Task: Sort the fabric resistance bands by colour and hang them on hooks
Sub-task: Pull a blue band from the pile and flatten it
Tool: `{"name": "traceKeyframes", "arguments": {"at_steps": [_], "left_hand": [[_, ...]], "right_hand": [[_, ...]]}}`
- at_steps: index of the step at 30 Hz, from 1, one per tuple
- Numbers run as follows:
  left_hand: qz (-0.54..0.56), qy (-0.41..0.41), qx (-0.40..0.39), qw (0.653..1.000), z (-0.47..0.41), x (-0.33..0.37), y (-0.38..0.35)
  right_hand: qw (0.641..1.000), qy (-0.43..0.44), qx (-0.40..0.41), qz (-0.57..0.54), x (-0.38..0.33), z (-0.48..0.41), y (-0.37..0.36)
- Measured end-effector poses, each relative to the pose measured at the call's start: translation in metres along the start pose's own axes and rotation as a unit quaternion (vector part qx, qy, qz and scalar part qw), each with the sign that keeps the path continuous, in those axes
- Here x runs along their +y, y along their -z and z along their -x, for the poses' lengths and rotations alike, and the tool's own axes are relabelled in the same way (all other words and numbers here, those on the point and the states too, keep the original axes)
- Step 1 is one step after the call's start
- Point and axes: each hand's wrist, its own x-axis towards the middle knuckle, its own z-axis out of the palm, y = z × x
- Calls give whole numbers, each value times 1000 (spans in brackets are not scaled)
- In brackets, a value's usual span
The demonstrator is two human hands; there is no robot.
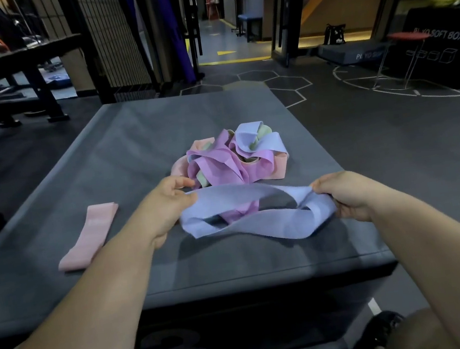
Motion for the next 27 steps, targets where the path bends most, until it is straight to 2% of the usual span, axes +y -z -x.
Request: {"name": "traceKeyframes", "arguments": {"at_steps": [4, 7, 13, 15, 17, 19, 22, 27], "left_hand": [[-176, -24, 31, 984, 0, -5, -4], [-257, 5, -4, 966, 2, -11, -11], [-252, 28, -100, 962, 2, -12, -9], [-227, 21, -158, 961, 4, -9, -6], [-222, 18, -230, 947, 8, -7, -2], [-263, 19, -261, 929, 10, -7, 2], [-331, 1, -230, 915, 11, -9, 3], [-298, 4, -145, 944, 9, -10, 0]], "right_hand": [[997, 10, -12, 75, 3, -1, -3], [992, 18, 15, 127, 5, -5, -2], [992, 45, 53, 102, 12, -9, 9], [992, 43, 54, 103, 13, -10, 10], [992, 42, 59, 103, 14, -12, 11], [992, 39, 60, 105, 15, -13, 11], [990, 22, 67, 125, 14, -15, 11], [984, 37, 72, 161, 12, -12, 11]]}}
